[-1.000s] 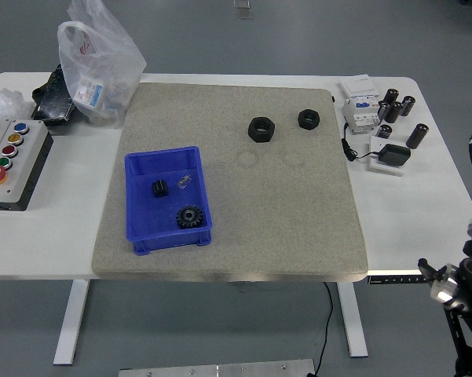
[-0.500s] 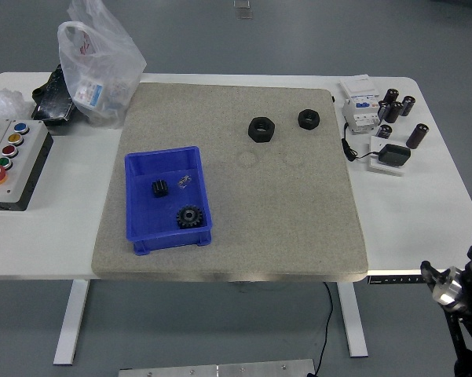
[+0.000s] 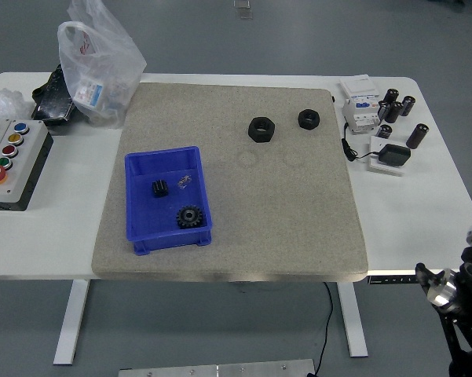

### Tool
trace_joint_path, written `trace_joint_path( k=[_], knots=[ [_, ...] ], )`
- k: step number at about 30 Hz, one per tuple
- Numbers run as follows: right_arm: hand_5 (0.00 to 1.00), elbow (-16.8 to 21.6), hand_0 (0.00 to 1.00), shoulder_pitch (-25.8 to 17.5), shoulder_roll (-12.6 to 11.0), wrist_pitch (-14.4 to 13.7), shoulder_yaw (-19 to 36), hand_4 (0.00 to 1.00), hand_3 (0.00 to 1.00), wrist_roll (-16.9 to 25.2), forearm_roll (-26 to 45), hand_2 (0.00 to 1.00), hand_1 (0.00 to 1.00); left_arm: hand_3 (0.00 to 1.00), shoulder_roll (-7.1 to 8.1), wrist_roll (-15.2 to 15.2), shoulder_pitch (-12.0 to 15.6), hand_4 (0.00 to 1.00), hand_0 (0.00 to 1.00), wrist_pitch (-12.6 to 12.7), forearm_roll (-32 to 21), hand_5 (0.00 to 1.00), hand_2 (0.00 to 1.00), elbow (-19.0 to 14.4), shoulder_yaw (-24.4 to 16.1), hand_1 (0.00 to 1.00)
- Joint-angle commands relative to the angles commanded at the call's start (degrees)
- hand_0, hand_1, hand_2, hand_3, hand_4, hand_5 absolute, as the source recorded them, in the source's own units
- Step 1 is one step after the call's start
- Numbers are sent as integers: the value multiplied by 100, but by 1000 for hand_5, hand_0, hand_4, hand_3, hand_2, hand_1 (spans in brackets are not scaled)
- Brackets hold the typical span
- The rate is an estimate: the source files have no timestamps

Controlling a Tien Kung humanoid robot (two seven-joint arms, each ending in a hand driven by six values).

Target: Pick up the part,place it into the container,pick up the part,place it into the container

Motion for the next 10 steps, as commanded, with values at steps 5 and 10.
trace_joint_path(
  k=[5, 10],
  knots=[
    [347, -79, 556, 1, 27, 0, 4, 672, 709, -6, 68, 681, 650, 610, 17, 27, 23, 517, 593, 12, 21, 568, 455, 0, -78, 385],
    [347, -118, 556, -1, 32, 0, 12, 672, 709, -4, 85, 681, 650, 610, 24, 26, 20, 517, 593, 16, -12, 568, 455, 0, -84, 385]
  ],
)
